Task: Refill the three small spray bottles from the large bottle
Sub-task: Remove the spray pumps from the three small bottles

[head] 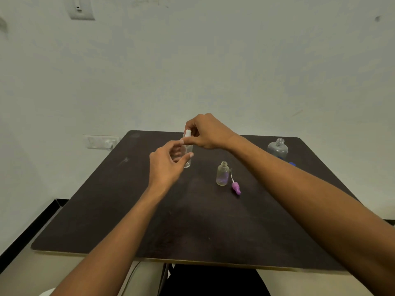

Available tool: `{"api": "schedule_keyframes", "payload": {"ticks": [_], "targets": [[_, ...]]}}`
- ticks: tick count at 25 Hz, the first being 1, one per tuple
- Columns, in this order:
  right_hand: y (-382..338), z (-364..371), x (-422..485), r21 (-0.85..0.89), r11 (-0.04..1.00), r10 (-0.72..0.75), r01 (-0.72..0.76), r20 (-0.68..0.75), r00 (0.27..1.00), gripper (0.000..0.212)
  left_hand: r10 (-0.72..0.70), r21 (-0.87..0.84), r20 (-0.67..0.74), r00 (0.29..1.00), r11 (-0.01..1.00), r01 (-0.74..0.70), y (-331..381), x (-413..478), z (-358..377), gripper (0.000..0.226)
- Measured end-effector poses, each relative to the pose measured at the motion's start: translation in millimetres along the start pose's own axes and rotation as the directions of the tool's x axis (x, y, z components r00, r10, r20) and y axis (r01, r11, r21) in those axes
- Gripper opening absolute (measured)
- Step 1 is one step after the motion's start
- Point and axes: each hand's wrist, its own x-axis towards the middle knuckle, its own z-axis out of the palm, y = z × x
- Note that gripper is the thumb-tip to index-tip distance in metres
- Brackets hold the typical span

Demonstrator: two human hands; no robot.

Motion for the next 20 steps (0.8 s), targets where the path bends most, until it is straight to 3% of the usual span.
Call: {"api": "schedule_keyframes", "payload": {"ticks": [9,14,18,20], "targets": [[-18,-19,-13,-0.113,0.984,-0.122,0.139,0.147,0.982,0.028,-0.004,-0.076,0.051,0.999,0.997,0.008,7,-15,-13,0.045],[-19,-29,-21,-0.022,0.971,-0.220,0.238,0.306,0.926,0.022,0.002,-0.055,0.136,0.991,0.998,0.005,2,-22,-22,0.048],[-24,-19,-23,-0.052,0.990,-0.116,0.129,0.196,0.974,0.039,0.015,-0.024,0.097,0.995,1.000,-0.012,1,-30,-25,0.049],[-26,-15,-21,-0.053,0.995,-0.074,0.087,0.213,0.974,0.040,0.021,-0.012,0.080,0.997,1.000,-0.021,1,-34,-24,0.053]]}}
